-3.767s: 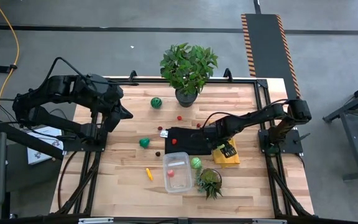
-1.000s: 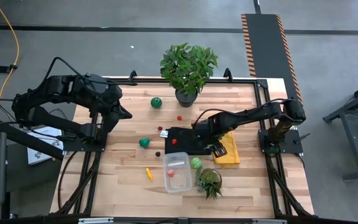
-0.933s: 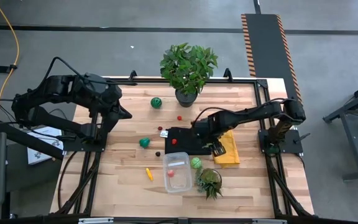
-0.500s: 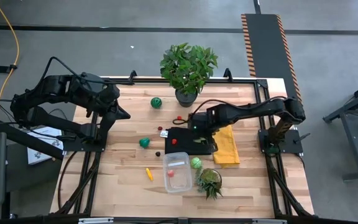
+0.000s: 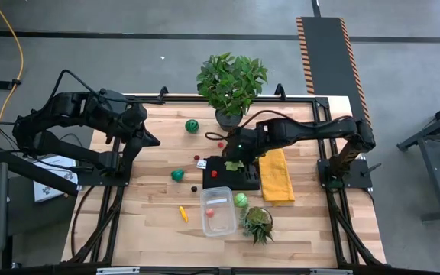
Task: Pick and placing Produce into tupperware
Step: Put the starfruit into the bin
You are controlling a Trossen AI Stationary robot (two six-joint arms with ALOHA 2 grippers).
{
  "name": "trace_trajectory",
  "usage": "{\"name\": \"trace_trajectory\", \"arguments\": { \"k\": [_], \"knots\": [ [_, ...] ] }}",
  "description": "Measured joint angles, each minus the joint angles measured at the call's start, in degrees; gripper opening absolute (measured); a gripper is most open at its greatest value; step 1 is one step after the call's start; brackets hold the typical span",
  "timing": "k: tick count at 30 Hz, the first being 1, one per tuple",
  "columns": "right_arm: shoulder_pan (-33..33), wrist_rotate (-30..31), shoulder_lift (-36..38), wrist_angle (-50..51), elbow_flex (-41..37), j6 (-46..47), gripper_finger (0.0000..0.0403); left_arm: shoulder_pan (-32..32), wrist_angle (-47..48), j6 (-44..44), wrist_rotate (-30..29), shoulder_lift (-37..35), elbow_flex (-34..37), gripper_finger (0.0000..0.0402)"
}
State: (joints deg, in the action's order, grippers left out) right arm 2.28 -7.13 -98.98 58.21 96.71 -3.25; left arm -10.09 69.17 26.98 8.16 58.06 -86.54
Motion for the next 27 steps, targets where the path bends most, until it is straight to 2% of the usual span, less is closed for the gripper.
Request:
{"name": "trace_trajectory", "arguments": {
  "k": [10,27],
  "knots": [
    [0.43,-4.81,0.00,-2.57,4.65,3.88,0.0227,-0.01,0.00,-0.53,-0.01,0.02,0.00,0.0001],
    [7.14,-5.45,0.04,-9.62,4.93,0.58,0.0227,0.00,-0.04,-0.92,-0.28,0.04,0.00,0.0001]
  ]
}}
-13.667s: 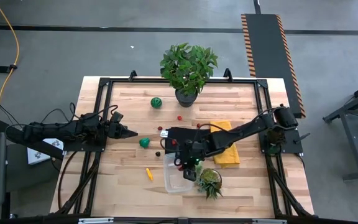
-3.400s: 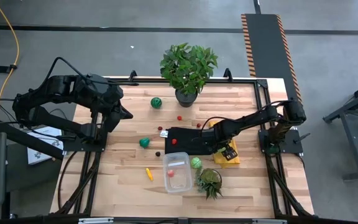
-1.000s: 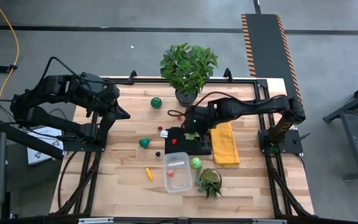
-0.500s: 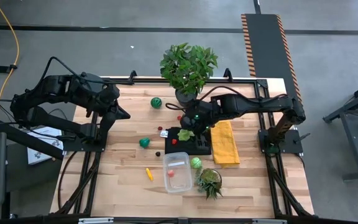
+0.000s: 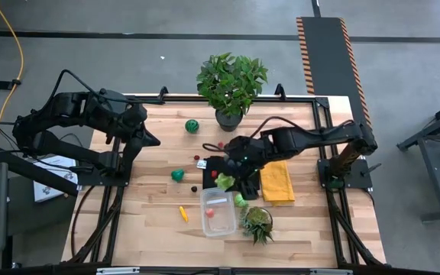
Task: Pick and placing Produce into tupperware
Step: Put the starfruit into the bin
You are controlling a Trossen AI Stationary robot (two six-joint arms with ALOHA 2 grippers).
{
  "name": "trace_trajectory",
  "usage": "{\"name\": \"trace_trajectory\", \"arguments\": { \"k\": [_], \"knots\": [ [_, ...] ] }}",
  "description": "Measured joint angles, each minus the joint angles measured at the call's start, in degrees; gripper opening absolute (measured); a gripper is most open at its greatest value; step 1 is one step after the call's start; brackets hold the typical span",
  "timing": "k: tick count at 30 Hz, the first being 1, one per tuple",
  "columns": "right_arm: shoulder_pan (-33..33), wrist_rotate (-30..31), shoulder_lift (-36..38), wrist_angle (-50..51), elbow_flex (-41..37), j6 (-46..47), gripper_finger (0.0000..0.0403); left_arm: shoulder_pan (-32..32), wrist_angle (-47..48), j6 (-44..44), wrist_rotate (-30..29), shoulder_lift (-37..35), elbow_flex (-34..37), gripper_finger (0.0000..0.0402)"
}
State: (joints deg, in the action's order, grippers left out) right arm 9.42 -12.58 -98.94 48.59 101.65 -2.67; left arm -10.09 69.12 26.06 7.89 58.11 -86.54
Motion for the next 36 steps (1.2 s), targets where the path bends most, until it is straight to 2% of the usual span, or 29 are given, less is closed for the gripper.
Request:
{"name": "trace_trajectory", "arguments": {
  "k": [12,21,27,36],
  "knots": [
    [3.01,0.41,0.00,-4.73,0.00,-0.55,0.0227,-0.02,-0.02,0.80,-1.08,0.04,0.00,0.0001],
    [5.24,2.22,-0.02,-10.26,0.00,3.64,0.0227,0.00,-0.02,0.11,-1.06,0.04,0.00,0.0001],
    [6.59,3.06,-0.14,-14.37,0.00,7.47,0.0227,-0.02,0.01,1.33,2.23,0.04,0.00,0.0001],
    [9.31,4.02,-4.92,-17.50,0.00,8.34,0.0227,-0.02,0.04,1.34,3.04,0.07,-0.02,0.0001]
  ]
}}
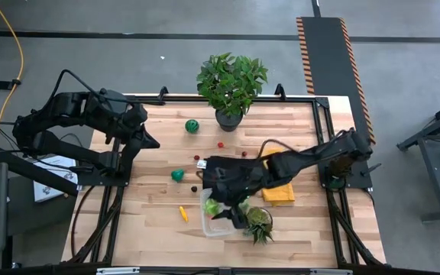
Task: Pick and placing Produce into tupperware
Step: Put the starfruit into the bin
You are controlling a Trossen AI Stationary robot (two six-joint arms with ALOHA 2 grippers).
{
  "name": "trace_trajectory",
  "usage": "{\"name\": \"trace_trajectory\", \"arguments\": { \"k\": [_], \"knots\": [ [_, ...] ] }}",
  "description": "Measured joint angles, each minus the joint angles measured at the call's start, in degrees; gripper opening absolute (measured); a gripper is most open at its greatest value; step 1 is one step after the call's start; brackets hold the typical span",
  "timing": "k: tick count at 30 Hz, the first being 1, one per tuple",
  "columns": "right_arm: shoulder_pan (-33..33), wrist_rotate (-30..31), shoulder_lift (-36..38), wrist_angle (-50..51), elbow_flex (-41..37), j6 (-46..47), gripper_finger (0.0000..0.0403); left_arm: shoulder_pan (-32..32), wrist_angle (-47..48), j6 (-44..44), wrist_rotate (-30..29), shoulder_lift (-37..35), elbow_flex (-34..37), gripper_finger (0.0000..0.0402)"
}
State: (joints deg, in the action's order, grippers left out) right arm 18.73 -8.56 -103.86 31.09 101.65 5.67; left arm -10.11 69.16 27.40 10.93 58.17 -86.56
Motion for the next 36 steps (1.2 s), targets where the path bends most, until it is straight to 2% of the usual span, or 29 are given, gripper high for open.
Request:
{"name": "trace_trajectory", "arguments": {
  "k": [14,24,36],
  "knots": [
    [0.42,3.01,-7.47,7.91,-0.02,3.48,0.0227,0.02,1.56,-0.11,0.20,0.00,0.00,0.0001],
    [0.44,4.09,-10.67,10.48,-0.02,5.35,0.0227,0.02,4.54,-0.11,0.21,0.00,0.00,0.0001],
    [0.44,4.46,-14.80,11.42,-0.02,12.65,0.0227,0.02,4.58,-0.11,0.16,0.00,0.00,0.0001]
  ]
}}
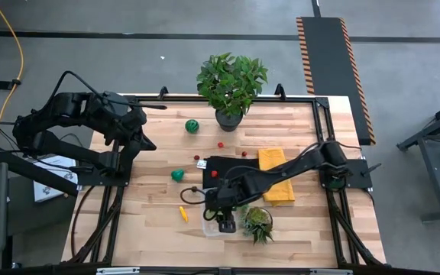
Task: Pick and placing Produce into tupperware
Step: Put the starfruit into the bin
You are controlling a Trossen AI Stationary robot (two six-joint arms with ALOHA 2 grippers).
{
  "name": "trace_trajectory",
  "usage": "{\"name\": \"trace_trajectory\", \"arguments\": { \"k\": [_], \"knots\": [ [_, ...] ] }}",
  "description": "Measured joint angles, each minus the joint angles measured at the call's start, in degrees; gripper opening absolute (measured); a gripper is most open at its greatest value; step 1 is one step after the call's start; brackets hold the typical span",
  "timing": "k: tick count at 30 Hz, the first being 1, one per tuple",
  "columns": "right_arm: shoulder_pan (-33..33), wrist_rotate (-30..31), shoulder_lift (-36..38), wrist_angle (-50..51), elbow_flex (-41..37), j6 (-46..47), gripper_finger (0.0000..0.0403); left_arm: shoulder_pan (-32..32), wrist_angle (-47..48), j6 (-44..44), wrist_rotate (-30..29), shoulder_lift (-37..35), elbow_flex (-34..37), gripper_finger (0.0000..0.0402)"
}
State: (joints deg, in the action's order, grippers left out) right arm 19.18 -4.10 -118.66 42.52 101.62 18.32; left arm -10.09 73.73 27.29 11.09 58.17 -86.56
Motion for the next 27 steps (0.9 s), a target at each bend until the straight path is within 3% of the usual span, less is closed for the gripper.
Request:
{"name": "trace_trajectory", "arguments": {
  "k": [27],
  "knots": [
    [-1.92,3.69,-2.63,0.70,-0.28,9.82,0.0227,0.00,0.24,-1.79,-0.17,0.00,0.00,0.0001]
  ]
}}
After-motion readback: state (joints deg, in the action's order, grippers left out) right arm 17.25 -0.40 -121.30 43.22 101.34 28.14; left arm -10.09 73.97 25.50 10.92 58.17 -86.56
